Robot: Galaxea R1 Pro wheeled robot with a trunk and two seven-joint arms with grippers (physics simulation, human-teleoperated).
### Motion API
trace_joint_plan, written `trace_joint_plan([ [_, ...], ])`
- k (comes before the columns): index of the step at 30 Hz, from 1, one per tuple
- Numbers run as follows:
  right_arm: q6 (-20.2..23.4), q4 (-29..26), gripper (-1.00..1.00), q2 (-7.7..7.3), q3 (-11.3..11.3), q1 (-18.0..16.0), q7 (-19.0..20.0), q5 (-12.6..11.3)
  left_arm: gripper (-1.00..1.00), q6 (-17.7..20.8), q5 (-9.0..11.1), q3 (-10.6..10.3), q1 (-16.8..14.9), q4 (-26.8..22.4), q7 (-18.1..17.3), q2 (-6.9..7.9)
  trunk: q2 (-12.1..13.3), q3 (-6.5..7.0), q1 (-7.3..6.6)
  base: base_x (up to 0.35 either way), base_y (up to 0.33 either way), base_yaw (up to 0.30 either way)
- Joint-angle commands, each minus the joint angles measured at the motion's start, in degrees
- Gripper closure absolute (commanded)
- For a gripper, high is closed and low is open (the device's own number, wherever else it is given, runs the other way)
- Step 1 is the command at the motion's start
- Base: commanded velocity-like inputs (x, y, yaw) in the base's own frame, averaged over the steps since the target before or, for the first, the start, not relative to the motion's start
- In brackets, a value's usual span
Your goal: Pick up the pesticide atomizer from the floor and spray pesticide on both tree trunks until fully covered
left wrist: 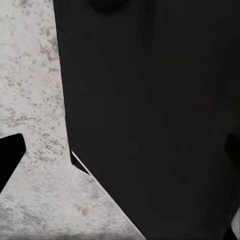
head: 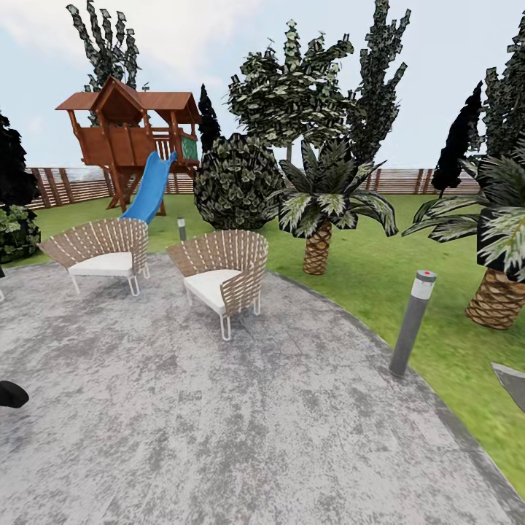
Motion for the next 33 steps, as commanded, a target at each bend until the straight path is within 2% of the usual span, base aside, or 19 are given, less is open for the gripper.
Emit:
trace_joint_plan([
  [1,-0.06,-0.09,-1.00,-0.01,-0.01,-0.03,-0.09,0.01,-1.00,0.10,0.13,0.05,-0.03,-0.07,0.09,0.12,-0.02,-0.04,0.00,0.000,0.000,0.000],
  [5,-0.25,-0.34,-1.00,-0.39,-0.12,-0.07,-0.21,0.01,-1.00,-0.21,0.50,0.17,-0.53,-0.14,0.47,1.17,-0.02,-0.04,0.00,0.000,0.000,0.000],
  [12,-0.22,-2.61,-1.00,-2.65,-0.14,-0.13,-0.10,0.05,-1.00,-0.59,0.52,0.53,-2.82,-2.43,0.59,3.42,-0.02,-0.04,0.00,0.000,0.000,0.000],
  [17,-0.27,-4.22,-1.00,-3.84,-0.21,-0.21,-0.13,0.03,-1.00,-0.68,0.44,0.57,-4.47,-4.06,1.73,3.65,-0.02,-0.04,0.00,0.000,0.000,0.000],
  [18,-0.29,-29.77,-1.00,-3.91,-0.23,-0.23,-0.09,0.00,-1.00,-0.69,0.47,0.57,-11.96,-18.67,2.61,3.62,-0.02,-0.04,0.00,0.000,0.000,0.000],
  [21,-0.46,-36.60,-1.00,-4.02,-0.22,-0.25,0.09,0.04,-1.00,-0.67,0.51,0.62,-15.95,-19.18,3.12,3.64,-0.02,-0.04,0.00,0.000,0.000,0.000],
  [24,-1.63,-38.79,-1.00,-4.49,-0.24,-0.25,0.13,0.10,-1.00,-0.63,0.55,0.91,-17.81,-19.29,3.26,3.80,-0.02,-0.04,0.00,0.000,0.000,0.000],
  [28,-5.76,-39.54,-1.00,-5.15,-0.14,-0.25,0.04,0.33,-1.00,-0.95,0.54,3.31,-18.60,-19.35,3.27,4.35,-0.02,-0.08,0.00,0.000,0.000,0.021],
  [31,-7.69,-37.62,-1.00,-5.31,-0.19,-0.25,-0.14,0.42,-1.00,-2.53,0.64,7.30,-18.49,-19.31,3.22,5.72,-0.02,-0.22,0.00,0.000,0.000,0.167],
  [33,-7.98,-36.92,-1.00,-5.31,-0.18,-0.25,-0.18,0.43,-1.00,-3.81,0.53,8.85,-18.45,-19.12,3.14,6.01,-0.02,-0.30,0.00,0.000,0.000,0.221],
])
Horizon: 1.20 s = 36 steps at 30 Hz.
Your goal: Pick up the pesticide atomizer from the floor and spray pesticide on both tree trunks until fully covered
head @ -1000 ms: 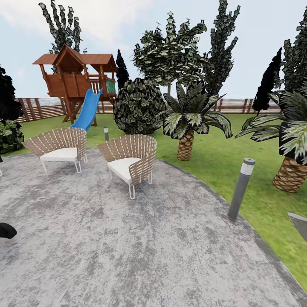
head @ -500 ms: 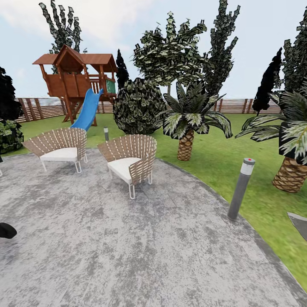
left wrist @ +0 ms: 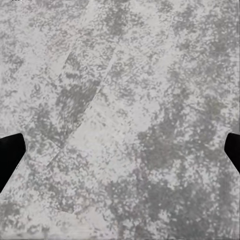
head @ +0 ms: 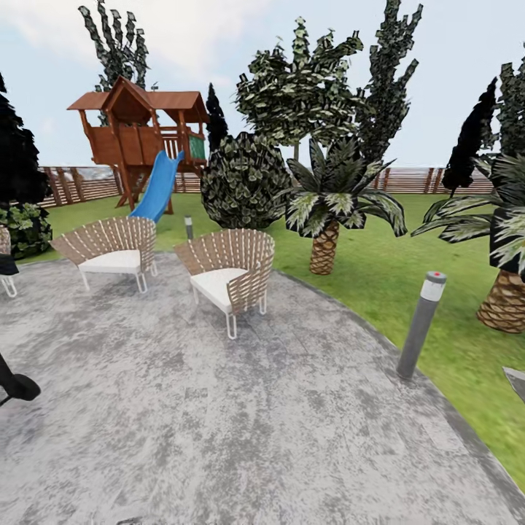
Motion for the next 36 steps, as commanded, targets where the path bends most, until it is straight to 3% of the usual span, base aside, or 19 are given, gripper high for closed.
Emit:
trace_joint_plan([
  [1,-0.28,0.59,-1.00,0.00,-0.03,-0.02,-0.04,0.06,-1.00,-1.35,0.02,0.71,-0.06,0.21,0.04,0.13,-0.03,-0.08,0.00,0.000,0.000,0.248],
  [5,-0.45,2.49,-1.00,0.06,-0.02,-0.02,-0.08,-0.03,-1.00,-5.86,-0.21,1.59,-0.02,0.53,-0.01,0.30,-0.03,-0.12,0.00,0.000,0.000,0.268],
  [9,-0.65,2.99,-1.00,0.08,-0.08,-0.02,-0.13,-0.19,-1.00,-7.77,-0.32,1.66,0.05,0.73,0.01,0.26,-0.03,-0.13,0.00,0.000,0.000,0.281],
  [16,-0.76,3.12,-1.00,0.09,-0.10,-0.03,-0.13,-0.25,-1.00,-8.43,-0.37,1.48,0.08,0.89,0.12,0.02,-0.03,-0.14,0.00,-0.026,0.047,0.285],
  [36,-0.79,3.44,-1.00,0.17,-0.02,-0.02,-0.09,-0.12,-1.00,-8.49,-0.52,1.41,0.08,2.69,0.13,-0.39,-0.03,-0.83,0.00,-0.063,0.237,0.283],
])
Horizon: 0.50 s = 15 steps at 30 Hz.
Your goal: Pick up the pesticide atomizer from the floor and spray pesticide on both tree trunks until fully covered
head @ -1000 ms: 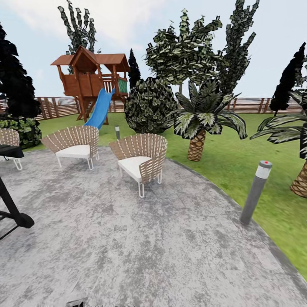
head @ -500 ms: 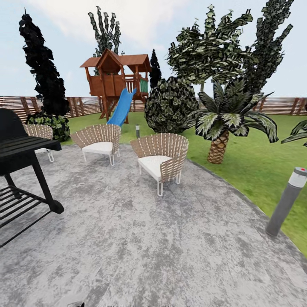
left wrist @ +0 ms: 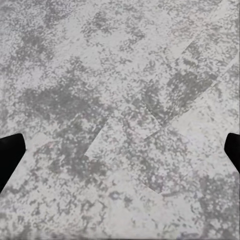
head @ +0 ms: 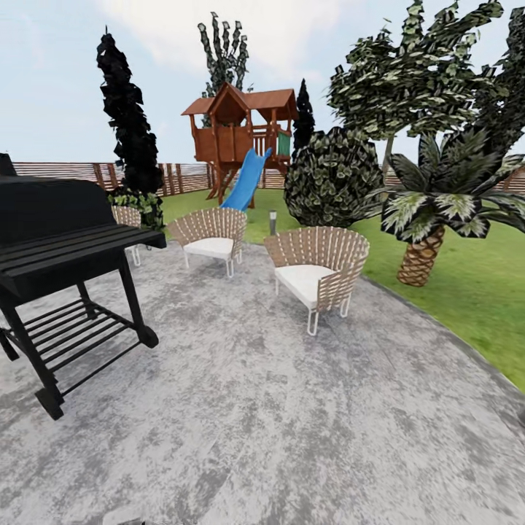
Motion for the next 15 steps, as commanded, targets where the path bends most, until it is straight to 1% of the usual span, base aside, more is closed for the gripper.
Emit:
trace_joint_plan([
  [1,-0.17,0.01,-1.00,0.00,-0.03,-0.01,-0.04,0.04,-1.00,-0.20,-0.01,-0.03,-0.06,0.07,0.13,-0.02,-0.03,-0.10,0.00,-0.001,0.035,0.277],
  [8,-0.16,0.02,-1.00,0.00,-0.03,-0.01,-0.04,0.04,-1.00,-0.18,-0.08,-0.01,-0.06,0.03,0.13,-0.03,-0.03,-0.41,0.00,0.000,0.011,0.277],
  [15,-0.12,0.02,-1.00,0.00,-0.03,-0.01,-0.02,0.04,-1.00,-0.17,-0.01,-0.01,-0.06,0.05,0.13,0.04,-2.84,-1.97,1.53,0.000,0.001,0.277],
])
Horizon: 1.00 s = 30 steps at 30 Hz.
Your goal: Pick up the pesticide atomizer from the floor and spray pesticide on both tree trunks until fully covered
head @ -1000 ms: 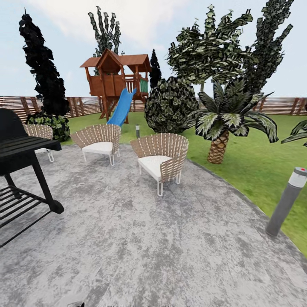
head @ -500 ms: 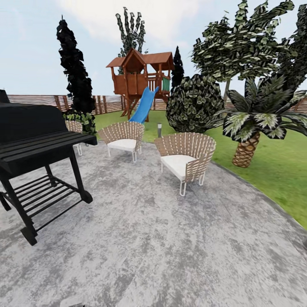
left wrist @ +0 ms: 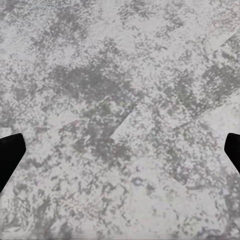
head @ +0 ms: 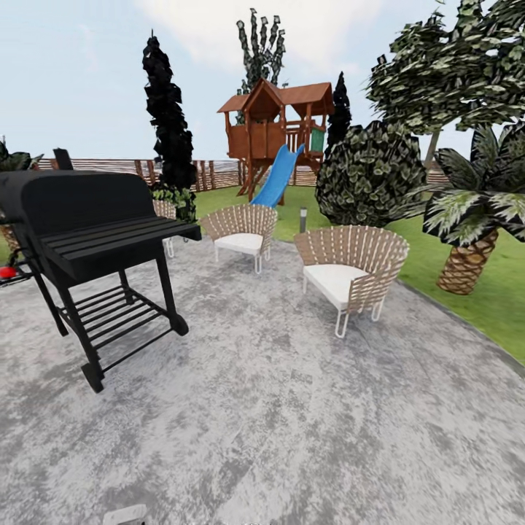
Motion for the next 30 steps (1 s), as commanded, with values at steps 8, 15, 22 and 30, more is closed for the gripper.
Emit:
trace_joint_plan([
  [8,-0.17,0.01,-1.00,0.00,-0.03,-0.02,-0.02,0.03,-1.00,-0.21,0.04,-0.11,-0.06,0.08,0.13,-0.03,-3.25,-1.86,1.76,0.000,0.000,0.276],
  [15,-0.18,0.01,-1.00,0.00,0.01,-0.02,-0.02,0.05,-1.00,-0.21,0.03,-0.11,-0.06,0.08,0.13,-0.08,-6.06,-3.43,3.30,0.000,0.000,0.274],
  [22,-0.15,0.01,-1.00,0.00,0.06,-0.02,-0.02,0.16,-1.00,-0.21,0.04,-0.09,-0.06,0.08,0.13,-0.08,-8.87,-5.09,4.83,0.000,0.000,0.246],
  [30,-0.15,0.01,-1.00,0.00,0.11,-0.02,-0.02,0.20,-1.00,-0.21,0.04,-0.06,-0.06,0.08,0.13,-0.08,-12.08,-7.08,6.59,0.000,0.000,0.208],
])
